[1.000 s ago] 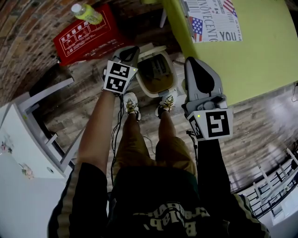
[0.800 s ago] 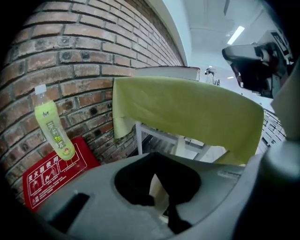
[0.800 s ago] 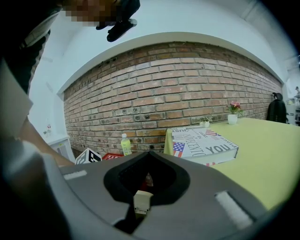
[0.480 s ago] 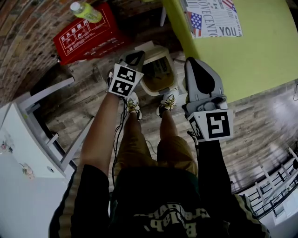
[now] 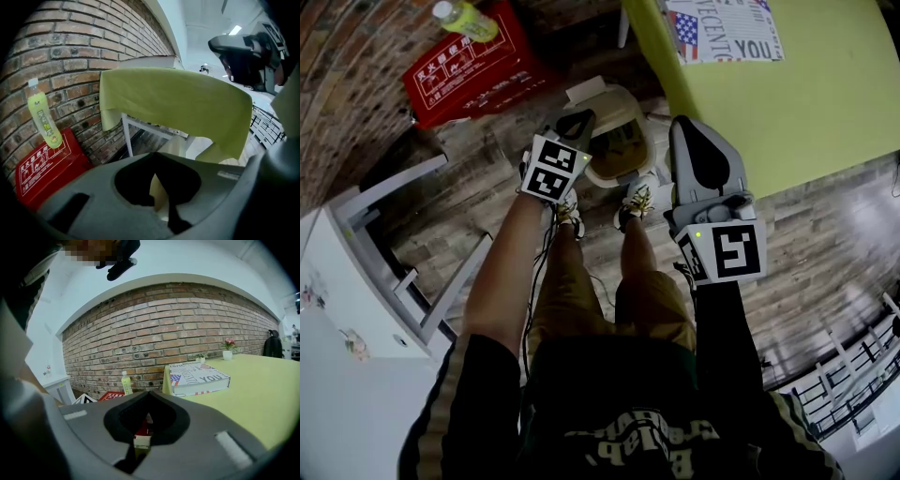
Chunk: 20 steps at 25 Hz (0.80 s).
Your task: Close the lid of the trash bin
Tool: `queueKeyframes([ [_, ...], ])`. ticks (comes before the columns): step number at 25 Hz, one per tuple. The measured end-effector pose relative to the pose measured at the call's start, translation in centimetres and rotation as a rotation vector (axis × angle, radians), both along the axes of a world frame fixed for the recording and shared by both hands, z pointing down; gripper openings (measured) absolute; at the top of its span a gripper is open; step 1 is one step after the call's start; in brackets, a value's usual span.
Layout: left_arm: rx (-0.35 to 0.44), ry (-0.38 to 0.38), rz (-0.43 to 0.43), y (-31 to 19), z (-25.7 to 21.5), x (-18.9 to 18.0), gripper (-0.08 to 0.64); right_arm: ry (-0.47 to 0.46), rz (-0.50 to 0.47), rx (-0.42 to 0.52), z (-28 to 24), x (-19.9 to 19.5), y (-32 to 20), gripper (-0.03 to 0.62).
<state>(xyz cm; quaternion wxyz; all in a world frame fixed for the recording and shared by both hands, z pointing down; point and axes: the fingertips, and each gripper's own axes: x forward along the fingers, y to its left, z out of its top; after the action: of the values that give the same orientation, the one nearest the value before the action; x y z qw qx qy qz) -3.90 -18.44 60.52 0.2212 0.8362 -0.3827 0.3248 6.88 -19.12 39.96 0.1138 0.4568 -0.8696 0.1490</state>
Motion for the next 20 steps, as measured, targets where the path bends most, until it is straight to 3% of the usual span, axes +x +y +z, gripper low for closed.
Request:
queueKeyframes([
  [20,-0.020,0.017,0.026,4.1,1.2,1.5,0.008,-0.013,0.024,-0.018,1.2,1.0,2.6,0.014],
])
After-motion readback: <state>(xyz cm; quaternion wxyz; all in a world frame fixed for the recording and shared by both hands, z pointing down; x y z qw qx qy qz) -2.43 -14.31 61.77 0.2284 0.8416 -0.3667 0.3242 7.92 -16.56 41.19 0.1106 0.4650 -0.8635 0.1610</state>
